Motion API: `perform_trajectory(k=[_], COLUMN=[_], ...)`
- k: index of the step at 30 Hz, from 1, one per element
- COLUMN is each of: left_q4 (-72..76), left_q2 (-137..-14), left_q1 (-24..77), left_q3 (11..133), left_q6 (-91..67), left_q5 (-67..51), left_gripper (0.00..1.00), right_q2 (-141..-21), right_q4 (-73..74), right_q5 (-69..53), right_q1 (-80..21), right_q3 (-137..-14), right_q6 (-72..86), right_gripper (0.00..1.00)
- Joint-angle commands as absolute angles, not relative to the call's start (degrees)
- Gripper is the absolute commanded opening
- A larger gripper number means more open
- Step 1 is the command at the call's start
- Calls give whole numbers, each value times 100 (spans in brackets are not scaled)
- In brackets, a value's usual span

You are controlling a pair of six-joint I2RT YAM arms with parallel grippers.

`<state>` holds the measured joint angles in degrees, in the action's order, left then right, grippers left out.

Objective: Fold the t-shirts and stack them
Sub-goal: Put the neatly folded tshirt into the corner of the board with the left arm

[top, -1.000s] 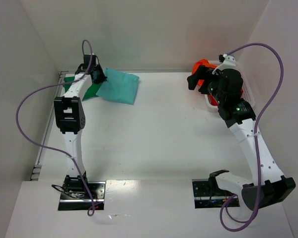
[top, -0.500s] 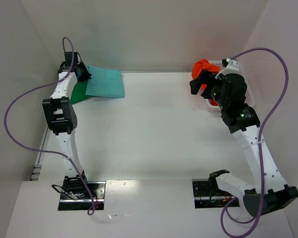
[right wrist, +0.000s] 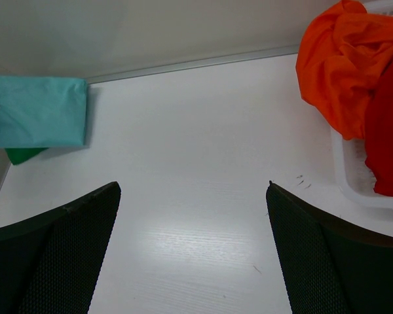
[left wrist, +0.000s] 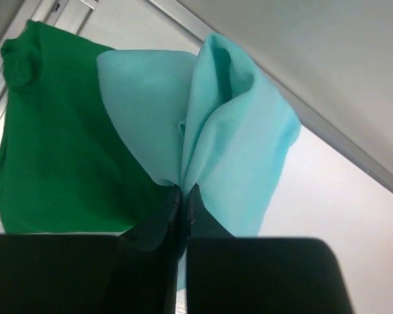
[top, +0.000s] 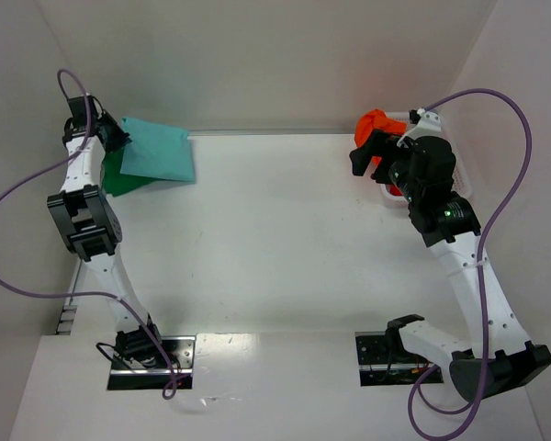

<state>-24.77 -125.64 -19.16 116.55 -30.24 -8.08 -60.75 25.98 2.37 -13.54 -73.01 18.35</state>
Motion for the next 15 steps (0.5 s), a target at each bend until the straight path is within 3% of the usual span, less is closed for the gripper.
perform_trajectory(k=[1,15], left_q4=[-2171,-1679], left_q2=[-12138,-11786], left_q1=[-2012,-2742], left_q3=[11637,11170], left_q6=[-3146,-3463], left_q5=[-967,-1274], left_gripper=[0,0], right_q2=[-6056,-6108], right_q4=[2575,2575], right_q5=[211,53], right_q1=[-1318,-1318], right_q3=[-7277,-7172], right_q6=[1828,1881], right_gripper=[97,97])
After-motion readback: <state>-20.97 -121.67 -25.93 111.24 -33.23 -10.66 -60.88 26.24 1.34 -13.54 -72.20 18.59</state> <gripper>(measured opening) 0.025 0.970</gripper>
